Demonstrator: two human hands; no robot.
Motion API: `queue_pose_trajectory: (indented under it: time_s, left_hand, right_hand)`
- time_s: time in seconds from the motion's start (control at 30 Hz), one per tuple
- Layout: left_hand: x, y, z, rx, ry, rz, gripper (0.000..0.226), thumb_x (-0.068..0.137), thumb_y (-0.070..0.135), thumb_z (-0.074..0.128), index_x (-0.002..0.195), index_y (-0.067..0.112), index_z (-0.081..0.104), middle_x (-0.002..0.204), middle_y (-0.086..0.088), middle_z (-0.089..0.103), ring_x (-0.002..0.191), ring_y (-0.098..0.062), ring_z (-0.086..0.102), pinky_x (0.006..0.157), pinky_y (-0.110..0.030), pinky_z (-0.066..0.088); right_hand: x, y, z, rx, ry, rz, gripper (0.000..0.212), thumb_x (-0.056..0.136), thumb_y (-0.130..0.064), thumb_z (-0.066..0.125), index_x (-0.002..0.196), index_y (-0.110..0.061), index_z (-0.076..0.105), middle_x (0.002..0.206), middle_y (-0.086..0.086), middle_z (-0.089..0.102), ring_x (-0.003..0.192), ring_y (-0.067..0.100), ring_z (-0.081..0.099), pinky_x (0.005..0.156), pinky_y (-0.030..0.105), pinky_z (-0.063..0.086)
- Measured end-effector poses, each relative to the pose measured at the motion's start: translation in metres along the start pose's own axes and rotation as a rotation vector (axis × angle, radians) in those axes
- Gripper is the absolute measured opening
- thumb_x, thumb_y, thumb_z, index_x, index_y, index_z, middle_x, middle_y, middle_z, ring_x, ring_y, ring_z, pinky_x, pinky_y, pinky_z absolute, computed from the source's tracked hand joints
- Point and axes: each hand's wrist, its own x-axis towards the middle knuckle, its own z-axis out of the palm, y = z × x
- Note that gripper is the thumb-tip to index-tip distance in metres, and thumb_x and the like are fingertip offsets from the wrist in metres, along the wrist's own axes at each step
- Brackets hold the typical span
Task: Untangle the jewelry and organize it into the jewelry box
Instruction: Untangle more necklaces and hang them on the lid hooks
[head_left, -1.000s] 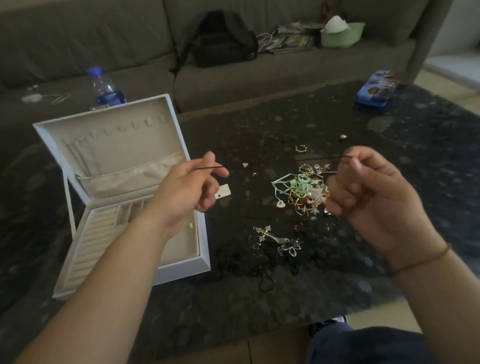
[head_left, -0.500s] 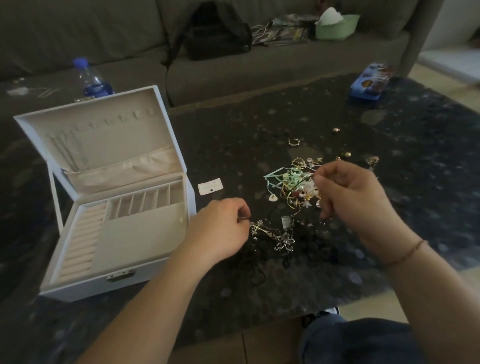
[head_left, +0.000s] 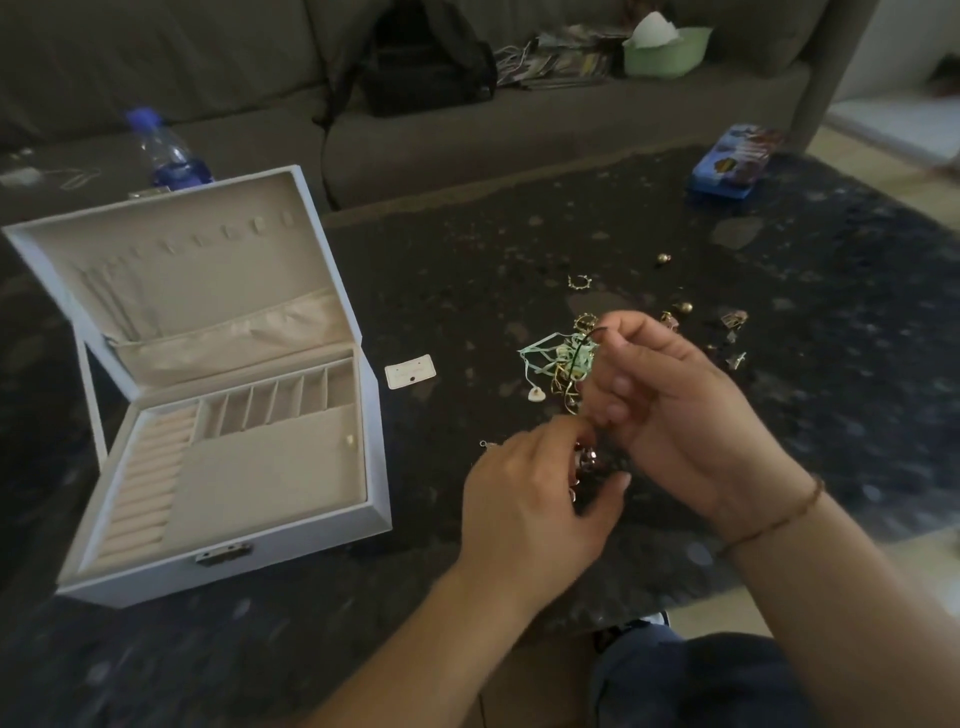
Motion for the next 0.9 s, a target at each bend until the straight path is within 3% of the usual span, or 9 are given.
queue_pose_trajectory:
  time_s: [0.1, 0.2, 0.3, 0.4, 0.47, 0.5, 0.7, 0.8, 0.9]
  left_hand:
    - [0.002, -0.004, 0.008, 0.08, -0.018, -0.046, 0.029, 0.08, 0.049, 0.065, 0.091, 0.023, 0.065, 0.068, 0.012, 0.056, 0.064, -0.011, 0.057, 0.054, -0.024, 0.043]
    - [0.001, -0.009, 0.014, 0.073, -0.051, -0.074, 0.022, 0.087, 0.041, 0.061, 0.092, 0.023, 0.071, 0.077, 0.009, 0.065, 0.07, -0.014, 0.062, 0.057, -0.028, 0.05]
    - [0.005, -0.007, 0.011, -0.175, -0.062, -0.249, 0.014, 0.093, 0.029, 0.063, 0.091, 0.02, 0.074, 0.074, 0.006, 0.069, 0.066, -0.01, 0.063, 0.062, -0.03, 0.053]
    - [0.012, 0.0, 0.0, -0.653, -0.077, -0.624, 0.012, 0.095, 0.013, 0.065, 0.092, 0.013, 0.076, 0.078, 0.001, 0.075, 0.068, -0.009, 0.068, 0.065, -0.018, 0.051]
    - [0.014, 0.003, -0.007, -0.958, -0.089, -0.857, 0.016, 0.097, 0.008, 0.059, 0.094, 0.011, 0.074, 0.077, -0.003, 0.074, 0.067, -0.01, 0.065, 0.062, -0.017, 0.049]
    - [0.015, 0.004, -0.011, -1.081, -0.088, -0.924, 0.017, 0.098, 0.007, 0.056, 0.095, 0.011, 0.073, 0.076, -0.004, 0.073, 0.067, -0.01, 0.064, 0.062, -0.018, 0.049]
    - [0.018, -0.003, -0.024, -1.468, -0.01, -1.014, 0.024, 0.096, 0.003, 0.046, 0.089, 0.01, 0.068, 0.069, -0.003, 0.057, 0.071, -0.014, 0.053, 0.074, -0.027, 0.046]
    - [0.018, -0.008, -0.03, -1.456, -0.035, -0.953, 0.017, 0.086, 0.01, 0.053, 0.089, 0.012, 0.07, 0.07, -0.003, 0.057, 0.073, -0.015, 0.052, 0.079, -0.029, 0.047]
    - [0.015, -0.012, -0.034, -1.397, -0.053, -0.889, 0.018, 0.085, 0.014, 0.055, 0.089, 0.014, 0.073, 0.071, -0.004, 0.057, 0.074, -0.016, 0.055, 0.086, -0.034, 0.048]
  right_hand:
    - [0.0, -0.001, -0.003, 0.043, -0.002, 0.003, 0.007, 0.089, -0.017, 0.055, 0.086, -0.018, 0.061, 0.06, -0.002, 0.037, 0.052, 0.012, 0.034, 0.057, 0.028, 0.031]
    - [-0.001, -0.003, -0.002, 0.052, -0.014, 0.008, 0.008, 0.09, -0.017, 0.055, 0.086, -0.017, 0.062, 0.06, -0.002, 0.037, 0.051, 0.012, 0.035, 0.056, 0.027, 0.034]
    - [-0.001, -0.005, 0.003, -0.047, -0.009, 0.027, 0.014, 0.09, -0.02, 0.055, 0.089, -0.014, 0.068, 0.064, 0.004, 0.053, 0.057, 0.018, 0.052, 0.062, 0.031, 0.045]
    - [0.0, -0.008, -0.004, -0.735, 0.232, -0.042, 0.027, 0.096, -0.035, 0.057, 0.091, -0.014, 0.074, 0.079, 0.004, 0.073, 0.078, 0.02, 0.071, 0.08, 0.034, 0.056]
    - [0.0, -0.007, -0.014, -1.246, 0.39, -0.139, 0.02, 0.095, -0.034, 0.059, 0.088, -0.022, 0.074, 0.077, -0.004, 0.073, 0.078, 0.011, 0.068, 0.075, 0.023, 0.053]
    - [-0.001, -0.008, -0.016, -1.327, 0.385, -0.153, 0.013, 0.093, -0.029, 0.063, 0.088, -0.026, 0.075, 0.077, -0.008, 0.072, 0.078, 0.007, 0.067, 0.074, 0.02, 0.051]
    - [-0.007, -0.004, -0.017, -1.248, 0.078, -0.011, 0.018, 0.082, -0.012, 0.074, 0.083, -0.031, 0.074, 0.082, -0.012, 0.074, 0.079, 0.002, 0.069, 0.077, 0.022, 0.055]
    - [-0.01, -0.005, -0.005, -1.032, -0.081, 0.042, 0.018, 0.079, -0.01, 0.079, 0.092, -0.021, 0.075, 0.087, -0.004, 0.075, 0.083, 0.012, 0.071, 0.083, 0.036, 0.058]
    - [-0.011, 0.003, 0.003, -1.016, -0.125, -0.003, 0.018, 0.076, -0.02, 0.082, 0.092, -0.021, 0.074, 0.086, -0.005, 0.075, 0.08, 0.012, 0.072, 0.078, 0.034, 0.059]
